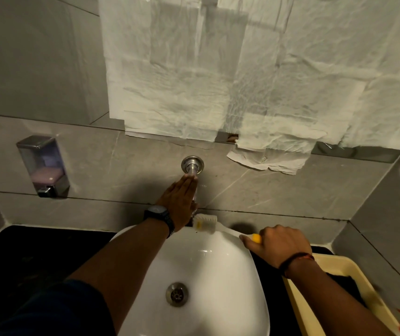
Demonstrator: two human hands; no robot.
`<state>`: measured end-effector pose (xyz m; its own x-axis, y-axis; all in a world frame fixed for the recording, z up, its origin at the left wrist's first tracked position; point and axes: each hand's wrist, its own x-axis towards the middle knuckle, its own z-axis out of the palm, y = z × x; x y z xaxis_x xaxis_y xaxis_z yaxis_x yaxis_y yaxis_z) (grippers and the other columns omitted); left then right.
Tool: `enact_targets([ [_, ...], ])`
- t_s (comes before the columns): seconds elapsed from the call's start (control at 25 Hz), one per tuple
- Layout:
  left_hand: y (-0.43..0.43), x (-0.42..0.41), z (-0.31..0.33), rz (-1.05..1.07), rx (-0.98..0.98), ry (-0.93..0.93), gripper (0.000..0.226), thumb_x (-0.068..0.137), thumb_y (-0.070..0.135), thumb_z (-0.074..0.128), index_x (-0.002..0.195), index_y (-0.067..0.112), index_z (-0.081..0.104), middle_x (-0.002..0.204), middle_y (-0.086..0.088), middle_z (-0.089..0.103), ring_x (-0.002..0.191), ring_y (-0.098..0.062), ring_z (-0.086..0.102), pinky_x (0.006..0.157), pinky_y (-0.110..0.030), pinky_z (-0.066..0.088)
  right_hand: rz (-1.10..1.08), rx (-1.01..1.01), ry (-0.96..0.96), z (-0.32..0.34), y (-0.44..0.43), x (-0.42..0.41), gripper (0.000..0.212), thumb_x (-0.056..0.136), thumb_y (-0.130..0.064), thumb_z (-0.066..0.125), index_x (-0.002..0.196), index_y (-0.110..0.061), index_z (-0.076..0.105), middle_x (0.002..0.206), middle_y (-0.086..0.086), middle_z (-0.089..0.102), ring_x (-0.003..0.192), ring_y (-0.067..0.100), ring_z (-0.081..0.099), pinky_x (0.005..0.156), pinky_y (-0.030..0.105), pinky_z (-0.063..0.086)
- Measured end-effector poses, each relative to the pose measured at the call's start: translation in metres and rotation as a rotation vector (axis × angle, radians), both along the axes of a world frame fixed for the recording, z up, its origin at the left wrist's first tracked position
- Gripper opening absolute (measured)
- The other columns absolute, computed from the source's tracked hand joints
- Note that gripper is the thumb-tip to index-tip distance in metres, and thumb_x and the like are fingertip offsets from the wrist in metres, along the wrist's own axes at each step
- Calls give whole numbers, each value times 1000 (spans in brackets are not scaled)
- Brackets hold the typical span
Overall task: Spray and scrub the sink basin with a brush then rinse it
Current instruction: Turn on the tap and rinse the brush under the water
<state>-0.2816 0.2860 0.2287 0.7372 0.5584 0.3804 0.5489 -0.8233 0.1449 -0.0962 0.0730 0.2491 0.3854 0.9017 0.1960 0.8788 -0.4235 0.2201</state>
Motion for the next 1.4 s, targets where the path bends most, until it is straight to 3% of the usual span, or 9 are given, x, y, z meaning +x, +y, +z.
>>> enact_targets([
  [0.24,-2,0,1,6,-29,-10,67,95,34,37,146,14,-2,159,-10,4,146,-24,5,116,-33,4,-22,-33,-42,14,-6,6,74,69,-88,7,55,-24,42,52,-7,46,49,12,46,52,28,37],
  [0.4,-1,0,1,0,-59,-21,67,95,33,37,146,16,-3,159,-9,4,146,-24,7,117,-35,7,-22,-47,-35,26,-7,8,77,63,-90,2,55,-24,41,53,-7,46,53,14,49,54,28,40],
  [0.76,0,0,-3,-26,-51,-63,66,95,31,37,146,16,-2,159,-9,7,145,-25,11,117,-36,11,31,-117,-85,16,-6,6,75,71,-89,12,54,-22,42,52,-5,47,48,11,43,53,27,34],
  [0.88,-2,1,-3,-7,-43,-106,66,93,28,42,146,13,6,157,-12,16,143,-28,19,117,-38,17,-45,-63,-6,8,-12,11,74,71,-88,12,52,-23,41,49,-6,44,46,12,42,51,27,33],
  [1.0,-17,11,0,-14,100,-145,66,86,32,53,142,6,27,150,-18,32,140,-34,27,115,-44,22,-221,127,187,-12,-37,32,71,71,-87,18,54,-24,45,56,-2,52,54,22,51,54,31,39],
  [1.08,-39,29,-2,-113,154,-186,65,81,34,61,136,6,39,144,-18,43,136,-35,35,111,-47,27,-365,248,350,-32,-62,50,71,74,-85,22,60,-22,55,62,3,60,59,26,55,58,33,44],
  [1.2,-89,75,-25,-235,-10,-123,58,83,42,54,132,13,43,137,-14,51,126,-34,47,102,-48,43,-481,256,481,-76,-114,79,59,82,-72,34,86,-22,65,87,12,71,78,34,62,68,36,49],
  [1.28,-123,111,-47,-296,-184,-53,54,85,46,47,130,16,43,134,-11,52,119,-31,51,96,-44,47,-525,237,547,-108,-147,96,51,88,-62,41,107,-20,62,100,17,70,91,39,63,68,38,46],
  [1.4,-169,161,-88,-400,-299,23,47,86,41,51,125,15,48,130,-11,53,116,-31,50,96,-42,46,-557,125,535,-158,-187,115,44,94,-55,37,111,-18,54,96,14,69,87,38,64,62,35,39],
])
